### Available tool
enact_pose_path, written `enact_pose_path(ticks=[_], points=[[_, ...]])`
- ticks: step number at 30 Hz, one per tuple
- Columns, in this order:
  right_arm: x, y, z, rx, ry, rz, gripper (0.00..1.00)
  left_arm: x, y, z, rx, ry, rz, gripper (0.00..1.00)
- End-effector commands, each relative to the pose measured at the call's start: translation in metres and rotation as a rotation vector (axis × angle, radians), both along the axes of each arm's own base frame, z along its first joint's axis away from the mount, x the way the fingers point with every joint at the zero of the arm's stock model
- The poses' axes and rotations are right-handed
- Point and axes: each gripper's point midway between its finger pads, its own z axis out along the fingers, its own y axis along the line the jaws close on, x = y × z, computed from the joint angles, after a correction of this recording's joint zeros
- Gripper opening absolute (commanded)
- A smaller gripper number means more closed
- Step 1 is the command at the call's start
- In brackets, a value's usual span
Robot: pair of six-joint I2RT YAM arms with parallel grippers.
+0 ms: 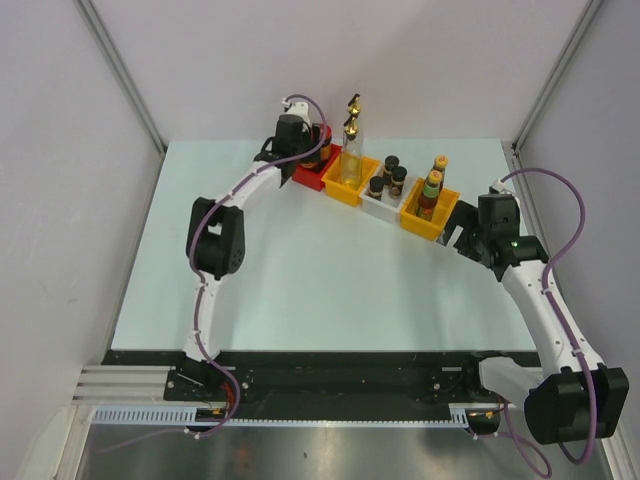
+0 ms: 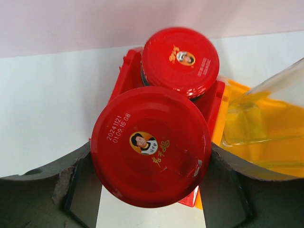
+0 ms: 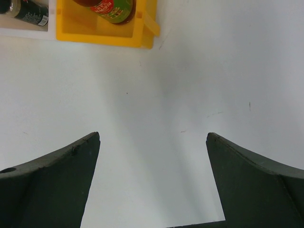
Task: Organize the condiment bottles
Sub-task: Place the bottle in the storage box, then reset both arms
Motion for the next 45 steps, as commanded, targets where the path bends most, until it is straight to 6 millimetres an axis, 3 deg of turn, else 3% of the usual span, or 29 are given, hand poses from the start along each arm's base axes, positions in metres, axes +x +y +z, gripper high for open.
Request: enact_pose_path(ticks=[1, 12, 14, 17, 18, 21, 24, 26, 33, 34, 36, 38, 39, 40, 41, 43, 44, 45], points=[[0.008, 0.0, 0.006, 0.006, -0.032, -0.001, 1.0, 0.019, -0.009, 0.056, -0.11, -0.167, -0.008, 0.0], [0.007, -0.001, 0.006, 0.001, -0.032, -0.001, 1.0, 0.017, -0.013, 0.021, -0.053, -0.111, -0.02, 0.0], [0.007, 0.0, 0.005, 0.002, -0.029, 0.001, 0.99, 0.015, -0.016, 0.016, -0.031, -0.105, -0.026, 0.06], [0.007, 0.0, 0.005, 0.005, -0.026, 0.0, 1.0, 0.014, -0.016, 0.014, -0.011, -0.105, -0.02, 0.26], [0.006, -0.001, 0.004, 0.003, -0.024, 0.001, 1.0, 0.014, -0.017, 0.014, -0.007, -0.106, -0.02, 0.44], [0.005, 0.0, 0.005, 0.003, -0.026, 0.0, 1.0, 0.013, -0.019, 0.016, 0.002, -0.113, -0.019, 0.72], [0.004, 0.0, 0.007, 0.006, -0.03, -0.002, 1.0, 0.012, -0.02, 0.018, 0.008, -0.118, -0.018, 0.89], [0.003, 0.0, 0.009, 0.006, -0.036, 0.0, 1.0, 0.009, -0.019, 0.021, 0.021, -0.107, -0.011, 0.94], [0.001, 0.0, 0.012, 0.011, -0.045, 0.0, 1.0, -0.005, -0.01, 0.075, -0.003, -0.174, 0.014, 1.0], [0.001, 0.0, 0.013, 0.011, -0.049, -0.001, 1.0, -0.01, -0.005, 0.09, -0.004, -0.191, 0.024, 1.0], [0.0, -0.001, 0.016, 0.013, -0.058, -0.003, 1.0, -0.018, 0.0, 0.095, 0.004, -0.185, 0.033, 1.0], [-0.001, 0.0, 0.018, 0.017, -0.065, -0.002, 0.99, -0.029, 0.008, 0.118, 0.004, -0.209, 0.05, 1.0], [-0.001, 0.001, 0.019, 0.019, -0.069, 0.004, 1.0, -0.034, 0.012, 0.117, 0.012, -0.198, 0.057, 1.0], [-0.002, 0.002, 0.019, 0.022, -0.069, 0.005, 1.0, -0.041, 0.016, 0.114, 0.027, -0.171, 0.063, 1.0], [-0.002, 0.001, 0.02, 0.021, -0.072, 0.007, 1.0, -0.05, 0.023, 0.134, 0.015, -0.188, 0.084, 1.0], [-0.002, 0.005, 0.022, 0.029, -0.079, 0.025, 1.0, -0.069, 0.034, 0.13, 0.031, -0.129, 0.109, 1.0], [-0.003, 0.005, 0.022, 0.03, -0.078, 0.028, 1.0, -0.083, 0.039, 0.149, 0.005, -0.139, 0.117, 1.0], [-0.004, 0.005, 0.024, 0.031, -0.086, 0.033, 1.0, -0.097, 0.045, 0.136, 0.022, -0.083, 0.115, 1.0]])
